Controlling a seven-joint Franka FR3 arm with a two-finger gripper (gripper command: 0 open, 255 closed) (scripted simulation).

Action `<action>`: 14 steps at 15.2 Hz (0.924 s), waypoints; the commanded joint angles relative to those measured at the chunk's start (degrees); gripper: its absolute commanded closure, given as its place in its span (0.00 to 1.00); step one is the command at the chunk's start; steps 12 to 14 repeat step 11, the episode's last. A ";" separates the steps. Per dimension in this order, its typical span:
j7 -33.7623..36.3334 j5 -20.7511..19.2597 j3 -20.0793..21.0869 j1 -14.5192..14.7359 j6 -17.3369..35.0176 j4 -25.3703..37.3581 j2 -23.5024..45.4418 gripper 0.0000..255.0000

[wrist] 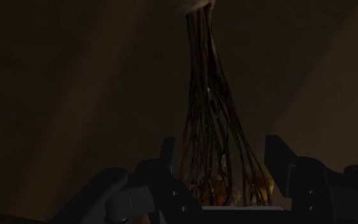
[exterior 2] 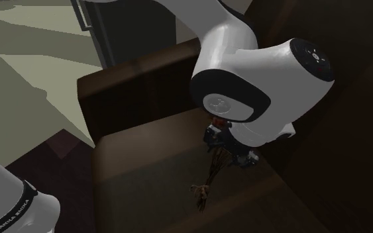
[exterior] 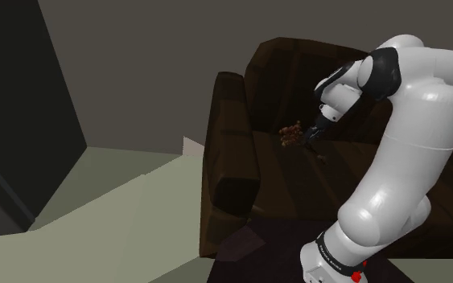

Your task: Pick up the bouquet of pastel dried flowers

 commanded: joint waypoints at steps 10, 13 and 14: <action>4.54 -5.25 -2.08 1.57 -5.12 1.80 -5.57 1.00; 4.54 -5.24 -2.10 1.59 -5.12 1.80 -5.57 1.00; 4.54 -5.24 -2.10 1.59 -5.12 1.80 -5.57 1.00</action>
